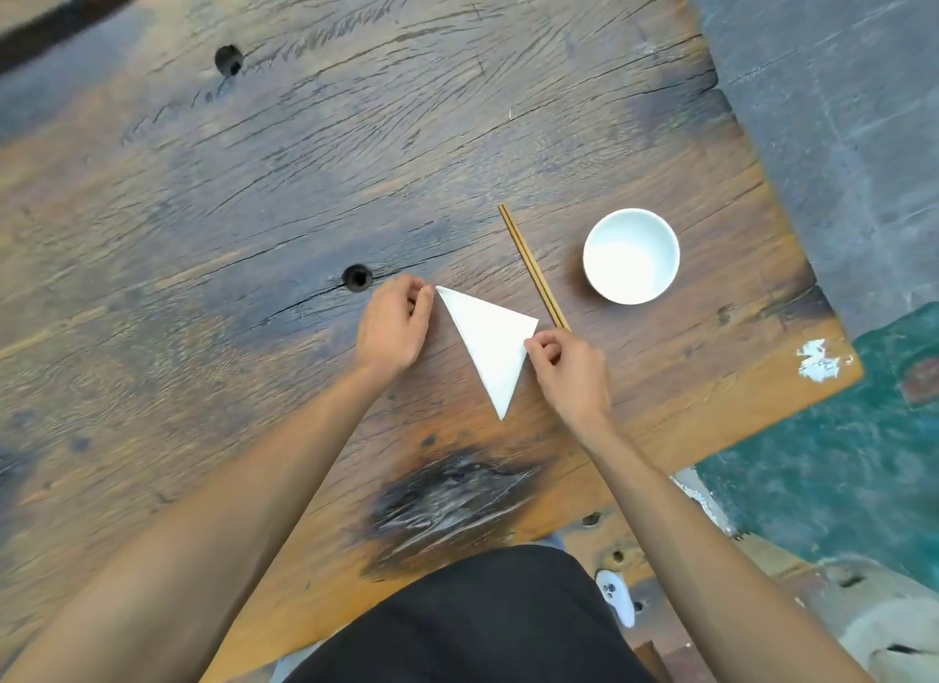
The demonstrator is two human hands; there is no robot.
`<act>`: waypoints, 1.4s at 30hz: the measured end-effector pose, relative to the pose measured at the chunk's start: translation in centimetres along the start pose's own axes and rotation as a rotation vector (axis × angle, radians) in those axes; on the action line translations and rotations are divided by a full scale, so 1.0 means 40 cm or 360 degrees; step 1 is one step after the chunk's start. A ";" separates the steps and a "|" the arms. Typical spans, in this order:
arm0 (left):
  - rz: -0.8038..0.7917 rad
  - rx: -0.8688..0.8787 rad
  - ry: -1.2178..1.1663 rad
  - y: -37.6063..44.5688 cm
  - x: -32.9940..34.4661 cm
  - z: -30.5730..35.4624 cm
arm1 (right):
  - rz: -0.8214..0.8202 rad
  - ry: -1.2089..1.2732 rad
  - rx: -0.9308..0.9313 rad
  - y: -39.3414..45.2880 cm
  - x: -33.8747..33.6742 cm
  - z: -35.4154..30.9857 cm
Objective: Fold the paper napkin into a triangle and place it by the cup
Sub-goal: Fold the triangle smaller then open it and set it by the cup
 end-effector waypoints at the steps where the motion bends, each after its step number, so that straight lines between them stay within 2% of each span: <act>1: 0.0065 0.0148 0.0141 -0.011 -0.004 0.008 | 0.0020 -0.0012 -0.0046 -0.007 -0.001 -0.008; 3: 0.0121 0.0467 0.0393 -0.044 0.006 0.032 | 0.0041 -0.0061 -0.0192 -0.026 0.005 -0.027; 5: 0.0044 0.0724 0.0566 -0.078 0.040 0.051 | 0.0026 -0.0242 -0.0423 -0.047 0.023 -0.052; 8: -0.0060 0.0882 0.0822 -0.109 0.103 0.047 | -0.0065 -0.0508 -0.0677 -0.069 0.071 -0.073; 13: -0.0093 0.0747 0.1029 -0.090 0.151 -0.004 | -0.0282 -0.0697 -0.0689 -0.066 0.140 -0.053; 17: -0.0082 0.0645 0.1080 -0.057 0.150 -0.030 | -0.0321 -0.0728 -0.0690 -0.048 0.155 -0.041; 26: -0.0111 0.0636 0.1054 -0.043 0.142 -0.030 | -0.0377 -0.0806 -0.0712 -0.039 0.159 -0.017; 39: 0.0090 0.0486 0.1247 -0.038 0.080 -0.012 | -0.0475 -0.0925 -0.0824 -0.114 0.122 0.034; 42: 0.0185 0.0446 0.1223 -0.035 0.021 -0.013 | -0.0405 -0.0892 -0.0860 -0.114 0.097 0.008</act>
Point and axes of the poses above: each hand's wrist, its own y-axis towards the middle knuckle, its own x-axis out of the palm, z = x × y, the point moved 6 cm from there along y, towards the middle knuckle, and after that the axes turned 13 degrees about -x, right-handed, at the moved point
